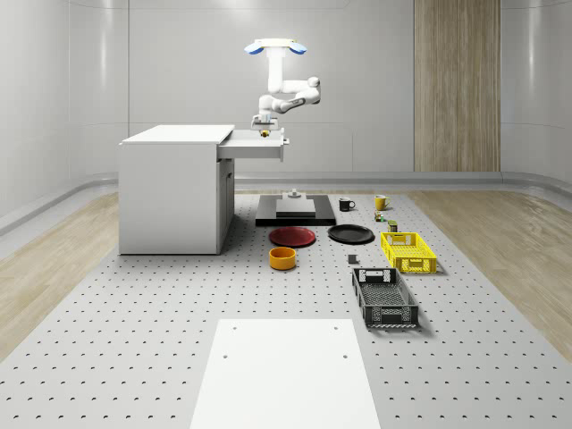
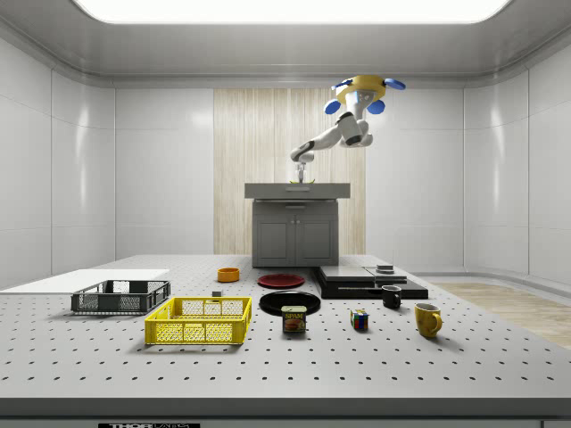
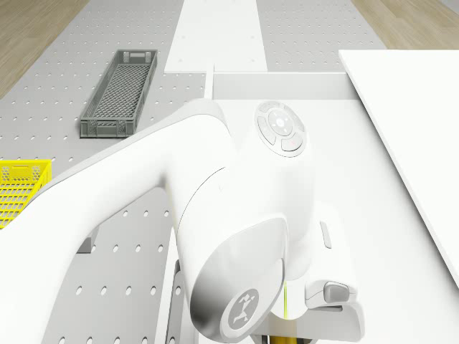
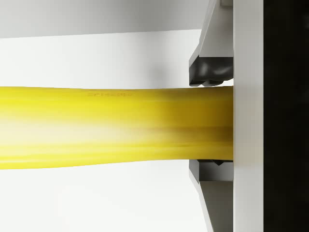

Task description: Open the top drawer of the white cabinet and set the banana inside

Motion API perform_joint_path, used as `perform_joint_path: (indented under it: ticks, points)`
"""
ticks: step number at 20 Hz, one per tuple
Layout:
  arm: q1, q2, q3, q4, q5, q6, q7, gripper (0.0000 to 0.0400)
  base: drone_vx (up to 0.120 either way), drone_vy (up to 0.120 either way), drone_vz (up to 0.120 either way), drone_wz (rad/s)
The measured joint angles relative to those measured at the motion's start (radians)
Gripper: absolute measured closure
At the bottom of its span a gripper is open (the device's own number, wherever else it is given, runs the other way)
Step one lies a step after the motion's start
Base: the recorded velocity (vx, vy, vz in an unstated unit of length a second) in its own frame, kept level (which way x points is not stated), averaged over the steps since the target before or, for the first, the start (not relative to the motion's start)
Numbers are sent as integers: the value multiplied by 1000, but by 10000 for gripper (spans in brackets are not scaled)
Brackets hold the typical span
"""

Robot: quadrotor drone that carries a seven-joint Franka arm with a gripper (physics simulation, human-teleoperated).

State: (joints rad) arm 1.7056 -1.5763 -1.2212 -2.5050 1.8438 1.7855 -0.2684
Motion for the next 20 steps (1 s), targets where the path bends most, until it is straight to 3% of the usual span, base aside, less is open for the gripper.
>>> perform_joint_path:
  ticks: [9, 10, 12, 14, 20]
  points:
    - [24, 35, 84, 47, 81, 35, 0, 207, 0, 0, 0, 0]
    - [26, 39, 91, 51, 88, 37, 0, 192, 0, 0, 0, 0]
    - [28, 46, 101, 58, 101, 39, -11, 116, 0, 0, 0, 0]
    - [28, 50, 103, 59, 105, 37, -20, 71, 0, 0, 0, 0]
    - [14, 47, 72, 39, 85, 12, -32, 17, 0, 0, 0, 0]
